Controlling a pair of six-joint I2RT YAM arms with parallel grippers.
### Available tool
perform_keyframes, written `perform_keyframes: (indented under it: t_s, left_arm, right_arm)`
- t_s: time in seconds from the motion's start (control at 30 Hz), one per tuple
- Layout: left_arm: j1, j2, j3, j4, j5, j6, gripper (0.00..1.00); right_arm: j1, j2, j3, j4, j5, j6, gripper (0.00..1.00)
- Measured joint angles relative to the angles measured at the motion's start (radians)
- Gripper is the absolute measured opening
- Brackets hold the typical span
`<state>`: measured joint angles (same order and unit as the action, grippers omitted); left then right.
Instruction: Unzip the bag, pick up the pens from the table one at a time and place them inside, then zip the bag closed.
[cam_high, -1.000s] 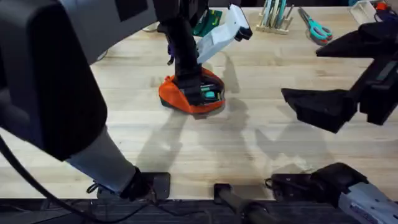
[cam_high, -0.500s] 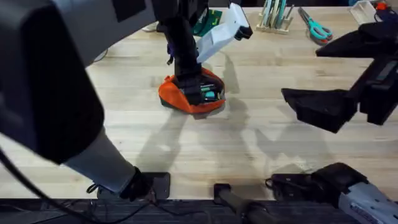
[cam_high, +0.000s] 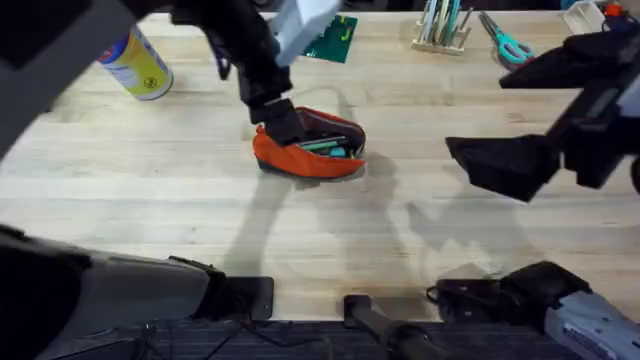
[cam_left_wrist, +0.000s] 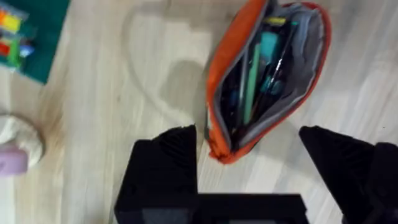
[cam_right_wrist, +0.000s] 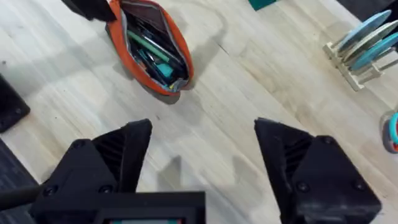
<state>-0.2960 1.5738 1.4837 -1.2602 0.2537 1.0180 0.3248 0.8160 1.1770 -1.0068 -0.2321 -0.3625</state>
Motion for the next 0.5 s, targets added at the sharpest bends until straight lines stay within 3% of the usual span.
perform_keyframes:
  t_s: [0.27, 0.5]
  left_arm:
    - [0.119, -0.096, 0.0, -0.002, 0.045, 0.0, 0.995]
    - [0.303, -0.152, 0.0, -0.011, 0.179, 0.032, 0.995]
  right_arm:
    - [0.0, 0.05, 0.0, 0.043, 0.0, 0.0, 0.997]
    - [0.0, 0.063, 0.0, 0.066, 0.0, 0.0, 0.998]
